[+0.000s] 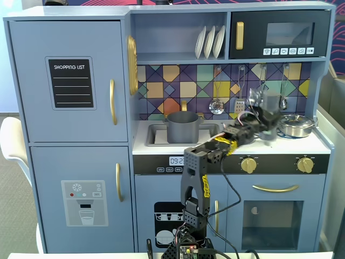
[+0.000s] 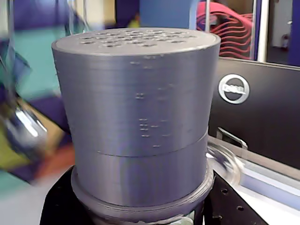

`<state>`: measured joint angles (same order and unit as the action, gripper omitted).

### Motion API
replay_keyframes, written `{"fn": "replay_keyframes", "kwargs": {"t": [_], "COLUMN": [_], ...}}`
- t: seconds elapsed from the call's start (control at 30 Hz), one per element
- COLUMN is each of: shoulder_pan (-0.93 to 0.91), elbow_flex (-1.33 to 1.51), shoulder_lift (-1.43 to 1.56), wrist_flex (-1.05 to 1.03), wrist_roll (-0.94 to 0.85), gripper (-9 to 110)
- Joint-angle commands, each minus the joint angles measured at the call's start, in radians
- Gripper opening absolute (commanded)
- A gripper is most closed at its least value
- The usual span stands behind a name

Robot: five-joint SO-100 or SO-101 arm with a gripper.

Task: Put salt in the gray recipient

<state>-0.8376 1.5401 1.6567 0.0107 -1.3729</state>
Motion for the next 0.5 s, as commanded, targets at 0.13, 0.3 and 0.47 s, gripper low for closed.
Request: {"fn": "replay_keyframes", "kwargs": {"t": [0.13,0.3,0.47], "shoulder_pan": [0.184,0.43,0.65], "elbow_flex": [-0.184,-0.186,-0.183], "shoulder_lift": [0.407,0.518,0.512], "wrist_flex": [-0.403,-0.618,-0.69], "wrist_roll": [0.604,0.983,1.43], "gripper": [0,0,0]}}
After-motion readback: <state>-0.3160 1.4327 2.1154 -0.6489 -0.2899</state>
